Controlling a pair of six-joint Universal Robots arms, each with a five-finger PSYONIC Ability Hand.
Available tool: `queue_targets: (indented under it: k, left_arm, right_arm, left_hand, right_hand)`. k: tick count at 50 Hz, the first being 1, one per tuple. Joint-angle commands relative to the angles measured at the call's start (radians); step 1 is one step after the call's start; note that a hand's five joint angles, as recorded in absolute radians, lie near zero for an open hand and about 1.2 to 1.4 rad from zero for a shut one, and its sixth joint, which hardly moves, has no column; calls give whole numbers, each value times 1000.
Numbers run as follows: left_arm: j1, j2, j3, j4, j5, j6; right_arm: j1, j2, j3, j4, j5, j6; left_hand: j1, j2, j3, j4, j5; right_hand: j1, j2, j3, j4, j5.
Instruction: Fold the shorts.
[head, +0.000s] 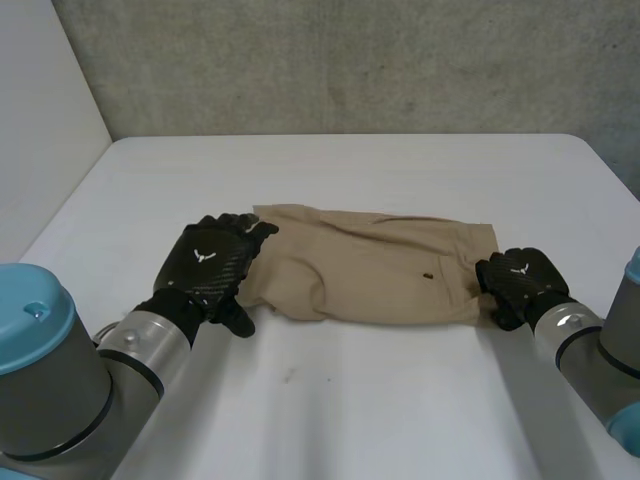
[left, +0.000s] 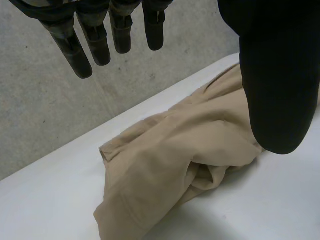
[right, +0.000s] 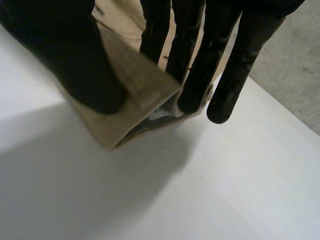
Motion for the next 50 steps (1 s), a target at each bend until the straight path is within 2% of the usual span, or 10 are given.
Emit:
queue_targets:
  k: [1,11,16,30,33,37,40,45,47,50]
  left_arm:
    - [1,3,-1,-2,0,0]
    - [5,7,-3,-12,-1,0]
    - [10,9,-3,-12,0,0]
    - [4,10,-4,-14,-1,0]
    - [7,12,-9,-14,0,0]
    - [10,12,-9,-14,0,0]
    - [10,12,-10,-14,0,0]
    - [11,12,-7,-11,-1,0]
    - [11,13,0,-9,-1,0]
    - [13,15,31,-5,0,0]
  right_arm:
    - [-52,-12,-26,-5,9,6]
    - [-265,-73,-134,194,8,-111]
    - [-274,-79,-220,305,3,-209]
    - [171,-71,-441,311,-32,-162]
    - [366,10,-458,268,-138,-163]
    - [437,98,-452,274,-215,-162]
    - [451,137,-452,287,-224,-163]
    - [479,133,-477,334,-204,-149]
    - [479,91,-474,328,-206,-125]
    - [470,37,-466,304,-206,-54]
  left_hand:
    - [-33,-22,-33,-26,-38]
    - [-36,-25,-36,-29,-41]
    - [-36,-25,-36,-29,-41]
    - [-39,-28,-39,-32,-44]
    - [-39,-28,-39,-32,-44]
    - [-39,-28,-39,-32,-44]
    - [-39,-28,-39,-32,-44]
    - [-34,-22,-33,-26,-38]
    - [-25,-14,-24,-17,-30]
    - [-19,-8,-18,-11,-24]
  right_hand:
    - [531,254,270,262,312]
    - [531,254,270,262,312]
    - [531,254,270,262,312]
    - [531,254,270,262,312]
    - [531,254,270,262,312]
    - [531,254,270,262,312]
    - [531,254,270,262,312]
    - [-470,-746,-731,-739,-688]
    - [-665,-942,-926,-934,-884]
    - [-691,-968,-952,-960,-909]
